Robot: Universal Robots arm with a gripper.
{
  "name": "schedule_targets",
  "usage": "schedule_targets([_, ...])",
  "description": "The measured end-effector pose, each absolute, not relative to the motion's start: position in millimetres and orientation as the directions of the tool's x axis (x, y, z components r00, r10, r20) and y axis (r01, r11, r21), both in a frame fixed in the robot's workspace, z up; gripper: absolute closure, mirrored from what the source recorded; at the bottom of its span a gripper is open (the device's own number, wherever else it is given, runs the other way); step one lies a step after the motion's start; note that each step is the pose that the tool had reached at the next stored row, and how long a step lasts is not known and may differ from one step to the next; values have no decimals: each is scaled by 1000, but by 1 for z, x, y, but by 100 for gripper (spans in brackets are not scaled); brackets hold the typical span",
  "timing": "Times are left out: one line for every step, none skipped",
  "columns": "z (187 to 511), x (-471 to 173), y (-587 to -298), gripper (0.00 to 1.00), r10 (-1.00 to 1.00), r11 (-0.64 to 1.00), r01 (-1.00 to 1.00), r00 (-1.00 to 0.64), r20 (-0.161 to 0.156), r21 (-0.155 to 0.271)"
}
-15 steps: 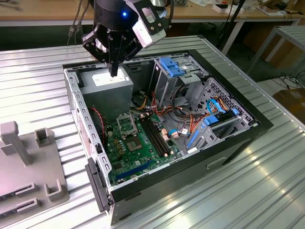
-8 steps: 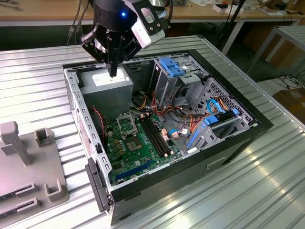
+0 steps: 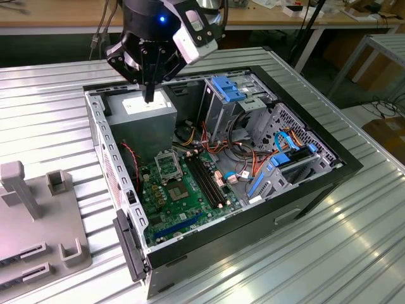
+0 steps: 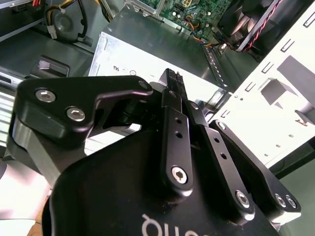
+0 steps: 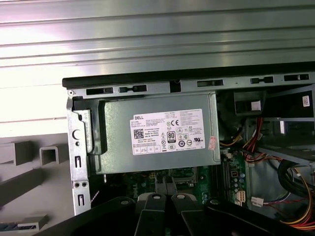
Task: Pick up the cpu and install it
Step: 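Reach for the cpu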
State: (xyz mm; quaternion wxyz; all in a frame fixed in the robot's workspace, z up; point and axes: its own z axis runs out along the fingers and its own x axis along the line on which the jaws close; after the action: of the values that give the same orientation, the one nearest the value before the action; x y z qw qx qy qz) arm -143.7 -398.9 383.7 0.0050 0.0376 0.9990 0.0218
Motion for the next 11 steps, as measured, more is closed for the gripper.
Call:
schedule_targets([384,-144,-399,89,75,996,75,-997,-8,44])
schedule_targets([384,-145,-399,89,75,996,75,-997,-8,44])
schedule_targets([384,-145,-399,89,75,996,75,-997,-8,44])
schedule_targets([384,-146,-399,89,75,996,75,-997,-8,44])
schedule_targets([384,-147,-399,89,75,996,75,-997,-8,44])
schedule_targets([384,-147,-399,89,75,996,75,-997,-8,44])
schedule_targets([383,-148,-399,89,75,996,75,-997,-8,44])
schedule_targets([383,-148,-399,89,75,996,75,-997,-8,44])
schedule_targets([383,-149,-399,89,75,996,75,-997,-8,44])
schedule_targets([383,-149,-399,89,75,996,75,-997,-8,44])
schedule_targets([383,-150,-399,89,75,996,75,-997,-8,44])
